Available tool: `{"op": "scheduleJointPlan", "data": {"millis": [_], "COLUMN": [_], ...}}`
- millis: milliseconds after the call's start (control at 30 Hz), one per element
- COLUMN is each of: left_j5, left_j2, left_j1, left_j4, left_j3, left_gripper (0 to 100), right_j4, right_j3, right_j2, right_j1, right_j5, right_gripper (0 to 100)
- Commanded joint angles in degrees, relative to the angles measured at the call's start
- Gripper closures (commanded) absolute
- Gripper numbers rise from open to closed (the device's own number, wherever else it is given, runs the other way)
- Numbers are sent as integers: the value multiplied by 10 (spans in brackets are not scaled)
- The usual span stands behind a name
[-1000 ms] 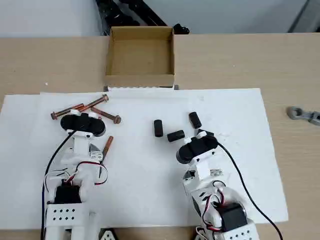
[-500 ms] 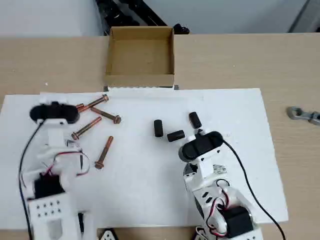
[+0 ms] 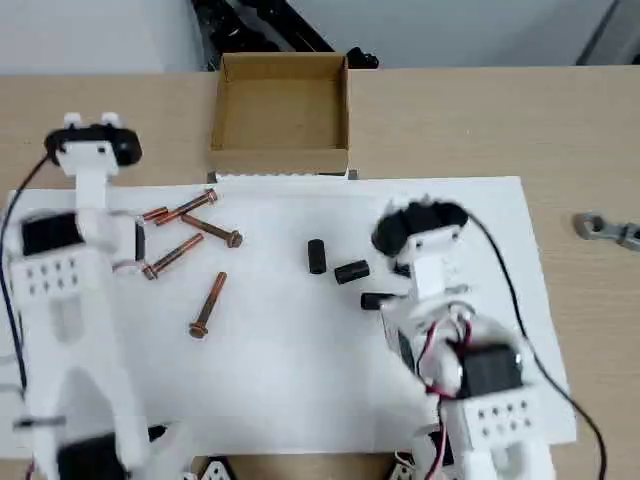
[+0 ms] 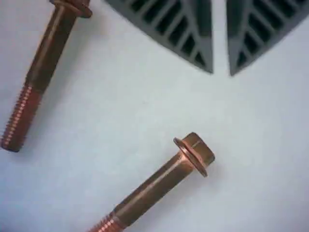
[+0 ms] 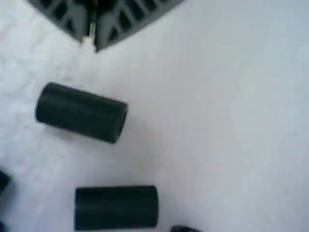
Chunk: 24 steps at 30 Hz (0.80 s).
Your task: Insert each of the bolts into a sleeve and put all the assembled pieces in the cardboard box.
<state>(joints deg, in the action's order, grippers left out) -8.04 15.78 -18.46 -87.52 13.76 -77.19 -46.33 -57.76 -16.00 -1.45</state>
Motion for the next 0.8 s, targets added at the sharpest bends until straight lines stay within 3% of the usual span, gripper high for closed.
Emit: {"op": "scheduleJointPlan", "data": {"millis": [0, 267, 500, 767], "left_j5": [-60, -205, -303, -329], "left_j2": [-90, -248, -315, -435], "left_j1": [1, 31, 102, 104], "left_j4": [-75, -129, -115, -68], "left_j3": [-139, -301, -325, -424], "left_gripper": [993, 953, 899, 836], "right_j4": [-54, -149, -150, -146], "right_j3": [156, 339, 394, 395], "right_j2": [125, 352, 402, 403], "right_j1": [8, -1, -46, -51], "right_j5": [-40, -62, 139, 165], "right_gripper": [995, 995, 995, 995]}}
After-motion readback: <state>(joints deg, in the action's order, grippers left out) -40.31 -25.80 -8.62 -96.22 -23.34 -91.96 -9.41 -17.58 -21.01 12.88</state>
